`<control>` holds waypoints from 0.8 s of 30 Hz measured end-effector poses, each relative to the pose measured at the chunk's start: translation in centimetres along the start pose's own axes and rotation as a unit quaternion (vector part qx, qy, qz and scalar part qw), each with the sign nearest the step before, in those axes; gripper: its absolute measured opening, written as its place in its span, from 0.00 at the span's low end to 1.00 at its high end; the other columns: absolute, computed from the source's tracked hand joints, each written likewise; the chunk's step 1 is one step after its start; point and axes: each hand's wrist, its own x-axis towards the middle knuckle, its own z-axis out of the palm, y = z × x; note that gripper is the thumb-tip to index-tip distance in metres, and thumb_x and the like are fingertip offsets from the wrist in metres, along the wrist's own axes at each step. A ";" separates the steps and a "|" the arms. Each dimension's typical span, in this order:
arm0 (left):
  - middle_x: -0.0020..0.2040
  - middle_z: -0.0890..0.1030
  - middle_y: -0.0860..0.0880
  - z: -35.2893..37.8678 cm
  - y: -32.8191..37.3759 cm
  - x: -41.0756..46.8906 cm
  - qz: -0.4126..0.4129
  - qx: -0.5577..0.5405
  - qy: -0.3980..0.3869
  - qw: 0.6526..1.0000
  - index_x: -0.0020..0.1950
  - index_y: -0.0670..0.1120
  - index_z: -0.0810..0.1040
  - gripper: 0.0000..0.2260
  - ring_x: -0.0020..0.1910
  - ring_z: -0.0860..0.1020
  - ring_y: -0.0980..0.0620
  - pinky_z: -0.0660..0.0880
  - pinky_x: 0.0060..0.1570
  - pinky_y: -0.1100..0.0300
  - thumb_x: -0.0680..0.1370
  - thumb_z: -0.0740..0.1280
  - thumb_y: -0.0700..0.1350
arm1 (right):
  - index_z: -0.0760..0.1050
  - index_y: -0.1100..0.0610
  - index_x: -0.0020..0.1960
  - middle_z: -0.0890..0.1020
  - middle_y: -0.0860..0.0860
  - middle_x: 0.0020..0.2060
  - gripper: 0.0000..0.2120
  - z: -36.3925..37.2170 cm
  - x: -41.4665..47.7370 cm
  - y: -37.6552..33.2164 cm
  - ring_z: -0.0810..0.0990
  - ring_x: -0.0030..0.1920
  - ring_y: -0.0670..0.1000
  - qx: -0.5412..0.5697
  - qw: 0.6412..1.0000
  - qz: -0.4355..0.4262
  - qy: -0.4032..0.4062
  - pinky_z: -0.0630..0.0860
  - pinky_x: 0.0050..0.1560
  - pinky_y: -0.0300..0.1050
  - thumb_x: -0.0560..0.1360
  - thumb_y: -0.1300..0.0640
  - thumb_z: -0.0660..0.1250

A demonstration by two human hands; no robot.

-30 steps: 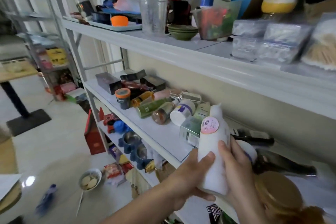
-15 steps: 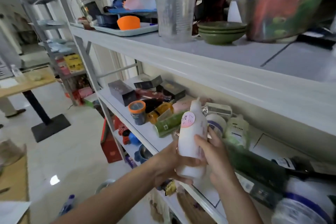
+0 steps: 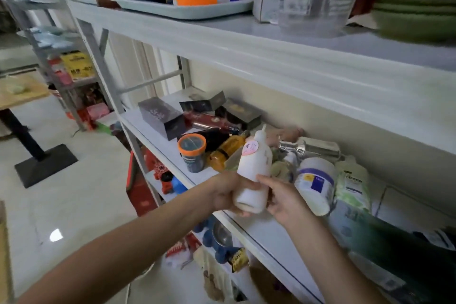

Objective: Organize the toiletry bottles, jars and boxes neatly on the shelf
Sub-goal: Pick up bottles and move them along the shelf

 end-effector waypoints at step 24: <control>0.63 0.75 0.38 -11.8 9.6 12.0 -0.095 0.156 -0.141 0.973 0.67 0.44 0.69 0.24 0.55 0.76 0.38 0.78 0.47 0.43 0.73 0.71 0.38 | 0.67 0.64 0.67 0.76 0.59 0.61 0.27 7.9 10.7 -3.3 0.74 0.61 0.59 0.185 0.975 0.034 0.122 0.72 0.57 0.54 0.77 0.45 0.62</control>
